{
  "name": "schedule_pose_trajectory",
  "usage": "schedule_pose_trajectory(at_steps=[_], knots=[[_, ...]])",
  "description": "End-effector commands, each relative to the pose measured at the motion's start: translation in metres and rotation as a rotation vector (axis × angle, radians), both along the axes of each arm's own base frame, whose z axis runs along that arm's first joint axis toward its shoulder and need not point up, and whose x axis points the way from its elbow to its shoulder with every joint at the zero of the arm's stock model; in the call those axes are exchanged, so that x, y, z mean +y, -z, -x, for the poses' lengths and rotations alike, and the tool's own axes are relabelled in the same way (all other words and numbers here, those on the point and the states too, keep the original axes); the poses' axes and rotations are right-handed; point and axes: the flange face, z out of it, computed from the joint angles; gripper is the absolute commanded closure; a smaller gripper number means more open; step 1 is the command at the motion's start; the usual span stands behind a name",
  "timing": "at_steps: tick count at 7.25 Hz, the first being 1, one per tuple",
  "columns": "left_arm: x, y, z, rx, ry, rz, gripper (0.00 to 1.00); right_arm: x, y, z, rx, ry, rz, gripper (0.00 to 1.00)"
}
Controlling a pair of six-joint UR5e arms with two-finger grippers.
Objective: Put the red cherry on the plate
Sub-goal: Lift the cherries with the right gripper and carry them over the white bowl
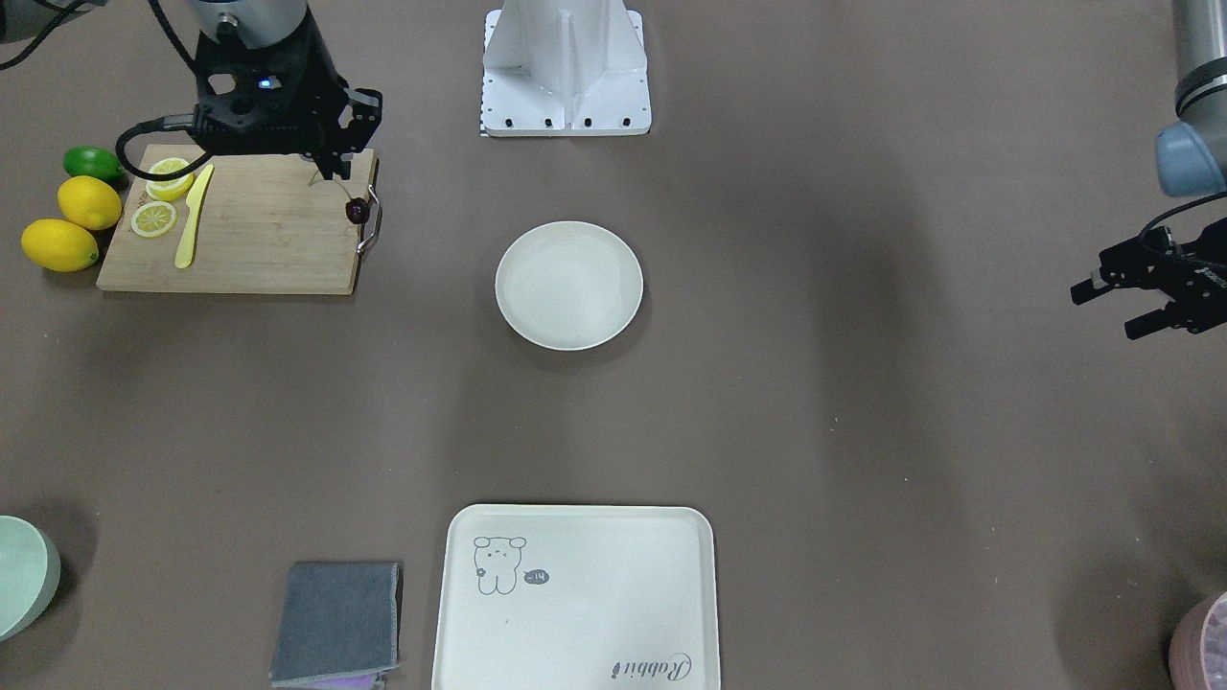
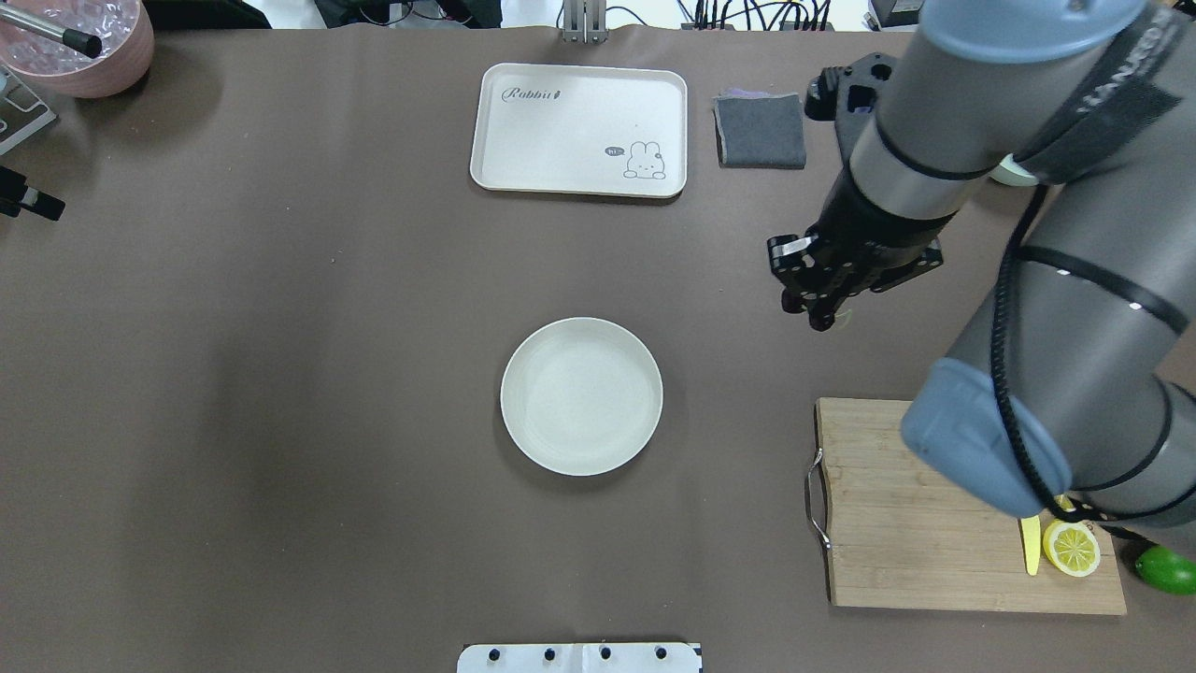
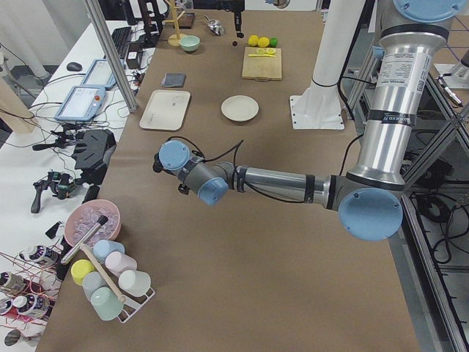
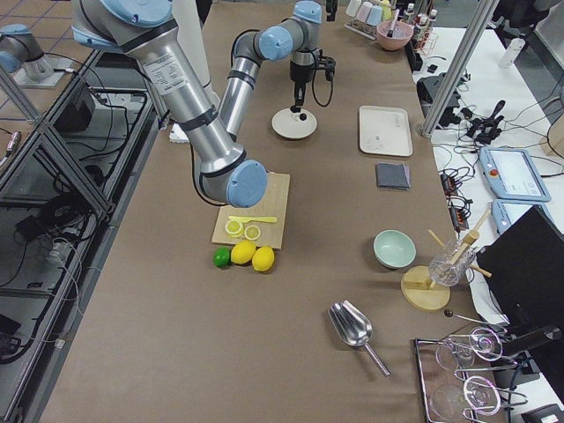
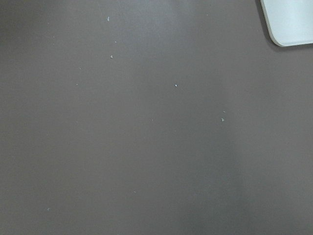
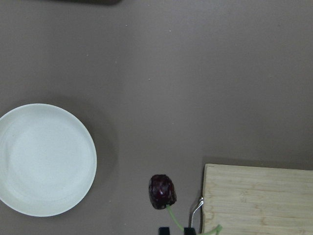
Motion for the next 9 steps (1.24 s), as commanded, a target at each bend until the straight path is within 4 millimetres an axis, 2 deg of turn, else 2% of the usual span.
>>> schedule_pose_trajectory(at_steps=[1,2,5,6,7,9], knots=[[-0.001,0.001,0.000,0.000,0.000,-0.001,0.02,0.032,0.025,0.075,0.034,0.006,-0.017,1.00],[-0.001,0.003,0.000,0.001,0.001,-0.004,0.02,0.023,0.032,0.113,0.018,-0.030,0.016,1.00],[-0.001,0.004,0.001,0.002,0.003,-0.007,0.02,0.013,0.020,0.199,0.019,-0.056,-0.004,1.00],[0.000,0.003,0.001,0.002,0.003,-0.007,0.02,0.011,0.023,0.231,0.030,-0.077,-0.003,1.00],[0.000,0.004,0.001,0.001,0.004,-0.009,0.02,0.017,0.015,0.257,0.020,-0.076,-0.024,1.00],[-0.001,0.005,0.005,0.001,0.010,-0.010,0.02,0.047,0.001,0.289,0.050,-0.091,-0.049,1.00]])
